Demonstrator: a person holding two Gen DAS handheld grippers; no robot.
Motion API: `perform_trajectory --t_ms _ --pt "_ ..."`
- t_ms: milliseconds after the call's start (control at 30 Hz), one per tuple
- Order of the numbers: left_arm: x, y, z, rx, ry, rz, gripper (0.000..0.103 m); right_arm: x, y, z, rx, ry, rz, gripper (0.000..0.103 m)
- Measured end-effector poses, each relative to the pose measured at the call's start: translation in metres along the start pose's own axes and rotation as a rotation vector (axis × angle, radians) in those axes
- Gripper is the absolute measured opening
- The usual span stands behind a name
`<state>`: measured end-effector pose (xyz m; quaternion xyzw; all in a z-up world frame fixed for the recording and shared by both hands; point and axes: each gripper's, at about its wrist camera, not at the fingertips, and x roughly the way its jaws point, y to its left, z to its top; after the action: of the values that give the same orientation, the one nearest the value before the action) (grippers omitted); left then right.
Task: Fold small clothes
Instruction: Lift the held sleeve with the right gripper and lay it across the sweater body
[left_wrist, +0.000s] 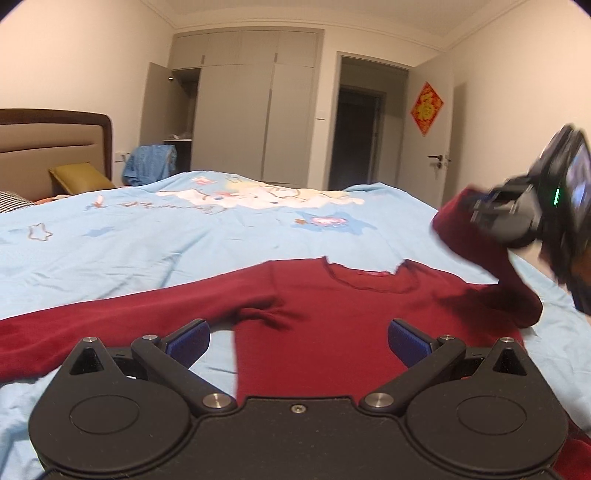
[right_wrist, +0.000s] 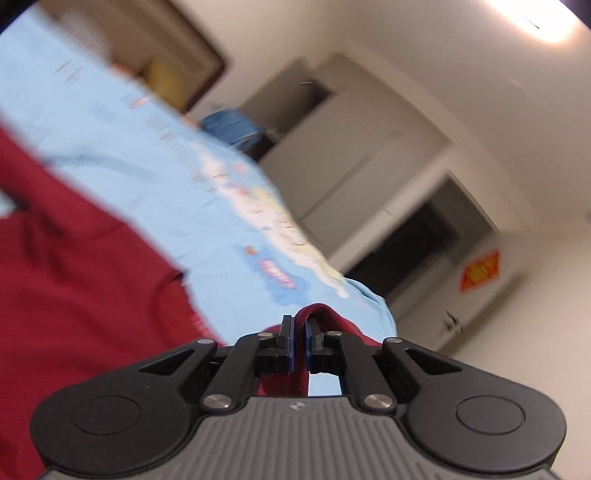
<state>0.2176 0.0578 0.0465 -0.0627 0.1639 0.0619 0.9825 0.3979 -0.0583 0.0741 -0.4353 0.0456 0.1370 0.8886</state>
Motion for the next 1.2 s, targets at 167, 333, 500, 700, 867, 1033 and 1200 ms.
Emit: perform_trajectory --t_ms 167,333,500,700,867,1033,1200 --pt "-0.007 0.018 -0.004 -0.039 0.006 0.027 0.102 0.0 0.079 -0.009 -0.292 0.054 0.128 0.007" --pt "-0.008 0.025 -0.008 -0.046 0.02 0.034 0.102 -0.01 0.115 -0.025 -0.42 0.049 0.147 0.007" --pt "-0.005 0.026 -0.011 -0.056 0.037 0.037 0.102 -0.017 0.118 -0.031 -0.415 0.035 0.181 0.007" --pt "0.002 0.022 -0.011 -0.071 0.046 0.023 0.102 -0.038 0.12 -0.046 -0.428 -0.01 0.219 0.007" --pt "0.013 0.014 -0.012 -0.078 0.065 0.001 0.102 -0.059 0.107 -0.058 -0.342 -0.023 0.263 0.02" --pt "0.047 0.001 -0.009 -0.08 0.101 -0.041 0.102 -0.078 0.07 -0.07 -0.17 -0.008 0.283 0.06" --pt "0.097 -0.015 -0.006 -0.072 0.134 -0.009 0.102 -0.078 0.025 -0.088 0.006 0.036 0.255 0.083"
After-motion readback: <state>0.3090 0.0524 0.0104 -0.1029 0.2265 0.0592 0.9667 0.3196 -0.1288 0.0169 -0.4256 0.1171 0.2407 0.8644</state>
